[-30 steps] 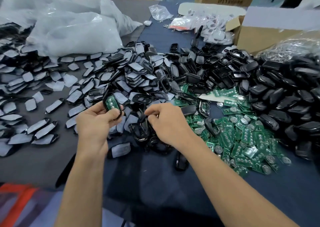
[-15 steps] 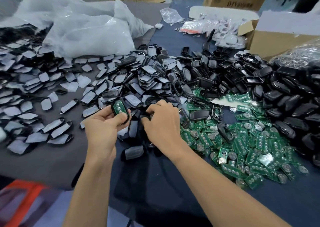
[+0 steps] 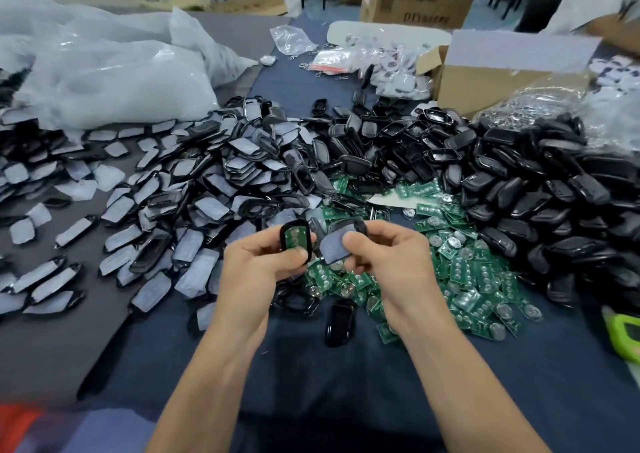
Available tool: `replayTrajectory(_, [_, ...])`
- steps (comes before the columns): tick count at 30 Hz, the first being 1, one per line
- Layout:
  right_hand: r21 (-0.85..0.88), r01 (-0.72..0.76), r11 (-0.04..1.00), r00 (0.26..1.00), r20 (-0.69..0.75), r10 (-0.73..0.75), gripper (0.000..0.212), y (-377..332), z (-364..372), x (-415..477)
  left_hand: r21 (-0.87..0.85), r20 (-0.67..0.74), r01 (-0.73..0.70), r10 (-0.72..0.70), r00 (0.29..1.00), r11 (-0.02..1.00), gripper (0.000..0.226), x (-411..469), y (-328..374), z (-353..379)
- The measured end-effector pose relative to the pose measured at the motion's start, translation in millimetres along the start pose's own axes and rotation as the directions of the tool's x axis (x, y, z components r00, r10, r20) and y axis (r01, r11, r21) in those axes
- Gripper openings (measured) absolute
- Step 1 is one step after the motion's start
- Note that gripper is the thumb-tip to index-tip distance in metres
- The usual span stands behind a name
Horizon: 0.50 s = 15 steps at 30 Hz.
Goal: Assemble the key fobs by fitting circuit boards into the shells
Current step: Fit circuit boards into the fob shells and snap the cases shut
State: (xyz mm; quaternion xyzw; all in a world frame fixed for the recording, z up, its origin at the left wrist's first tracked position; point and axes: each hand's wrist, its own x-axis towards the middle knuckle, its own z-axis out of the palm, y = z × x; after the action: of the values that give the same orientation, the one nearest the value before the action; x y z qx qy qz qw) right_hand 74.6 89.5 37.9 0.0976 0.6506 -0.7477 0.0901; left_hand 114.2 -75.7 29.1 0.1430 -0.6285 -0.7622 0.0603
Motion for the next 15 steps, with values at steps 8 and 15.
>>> replayTrajectory(8, [0.349,-0.210,0.913,0.978,0.067,0.199,0.014,-9,-39,-5,0.196,0.333,-0.301,0.226,0.916,0.933,0.045,-9,8,32])
replayTrajectory(15, [0.423,-0.500,0.756,0.858,0.360,0.366,0.018,-6,-46,-14,0.079,0.393,-0.191,0.145,0.908,0.978,0.023,-8,14,42])
